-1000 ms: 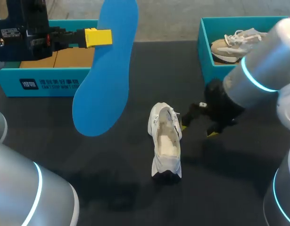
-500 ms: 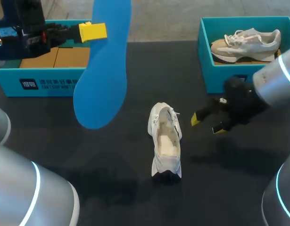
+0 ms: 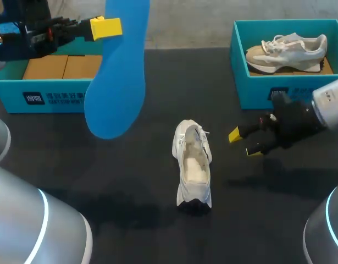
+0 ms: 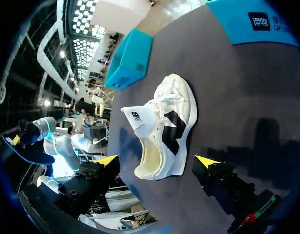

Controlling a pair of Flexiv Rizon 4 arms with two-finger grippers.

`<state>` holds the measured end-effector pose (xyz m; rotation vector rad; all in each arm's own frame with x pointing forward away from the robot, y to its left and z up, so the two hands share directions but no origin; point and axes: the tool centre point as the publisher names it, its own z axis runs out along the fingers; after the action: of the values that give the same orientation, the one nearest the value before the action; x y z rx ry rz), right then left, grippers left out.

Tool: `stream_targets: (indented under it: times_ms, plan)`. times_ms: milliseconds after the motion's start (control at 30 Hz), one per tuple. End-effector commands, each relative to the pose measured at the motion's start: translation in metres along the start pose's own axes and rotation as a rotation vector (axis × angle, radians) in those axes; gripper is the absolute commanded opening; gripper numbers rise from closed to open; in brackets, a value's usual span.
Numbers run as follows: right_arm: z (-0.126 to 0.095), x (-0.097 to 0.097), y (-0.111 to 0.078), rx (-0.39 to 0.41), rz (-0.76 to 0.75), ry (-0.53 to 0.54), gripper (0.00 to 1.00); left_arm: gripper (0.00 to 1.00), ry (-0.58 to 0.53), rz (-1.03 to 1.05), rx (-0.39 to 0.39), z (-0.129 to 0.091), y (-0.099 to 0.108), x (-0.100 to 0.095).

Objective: Take the shoe out of the shoebox, open the shoe tongue, remove and reinsert the insole, then place the shoe into the shoebox

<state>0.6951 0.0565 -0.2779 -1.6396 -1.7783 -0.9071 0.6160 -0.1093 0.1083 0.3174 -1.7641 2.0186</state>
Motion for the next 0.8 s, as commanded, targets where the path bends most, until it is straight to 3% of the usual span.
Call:
stream_targets:
  times_ms: [33,300,533,800]
  plan:
    - [0.0,0.0,-0.002,-0.002,0.001,-0.003,1.0,0.0,0.004,0.001,-0.005,0.001,-0.003,-0.003]
    - [-0.007,0.007,0.004,-0.019,0.029,0.042,1.0,0.0,0.004,0.001,-0.005,0.001,-0.003,-0.003]
    - [-0.024,0.026,0.007,-0.022,0.081,0.138,1.0,0.0,0.04,0.184,-0.044,0.004,-0.009,-0.009]
    - [-0.023,0.04,0.008,0.001,0.107,0.186,1.0,0.0,0.081,0.305,-0.017,-0.005,-0.022,-0.022]
